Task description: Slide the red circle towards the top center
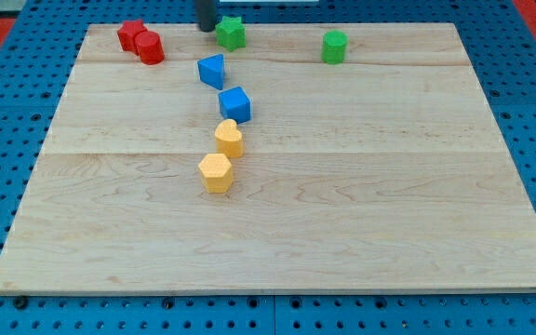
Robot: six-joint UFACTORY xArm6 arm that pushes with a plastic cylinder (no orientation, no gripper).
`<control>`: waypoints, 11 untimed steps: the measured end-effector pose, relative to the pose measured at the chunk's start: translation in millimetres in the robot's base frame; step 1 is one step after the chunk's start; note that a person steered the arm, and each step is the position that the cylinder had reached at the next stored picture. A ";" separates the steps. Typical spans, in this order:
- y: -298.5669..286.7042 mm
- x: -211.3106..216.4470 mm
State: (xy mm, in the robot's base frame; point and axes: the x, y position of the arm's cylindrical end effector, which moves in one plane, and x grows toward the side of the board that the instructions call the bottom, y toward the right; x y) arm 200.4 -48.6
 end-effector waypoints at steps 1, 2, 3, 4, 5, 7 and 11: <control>72.2 88.9; 17.0 138.6; -34.8 115.3; -16.8 151.0; -71.6 162.4; -139.6 94.5; -131.3 50.4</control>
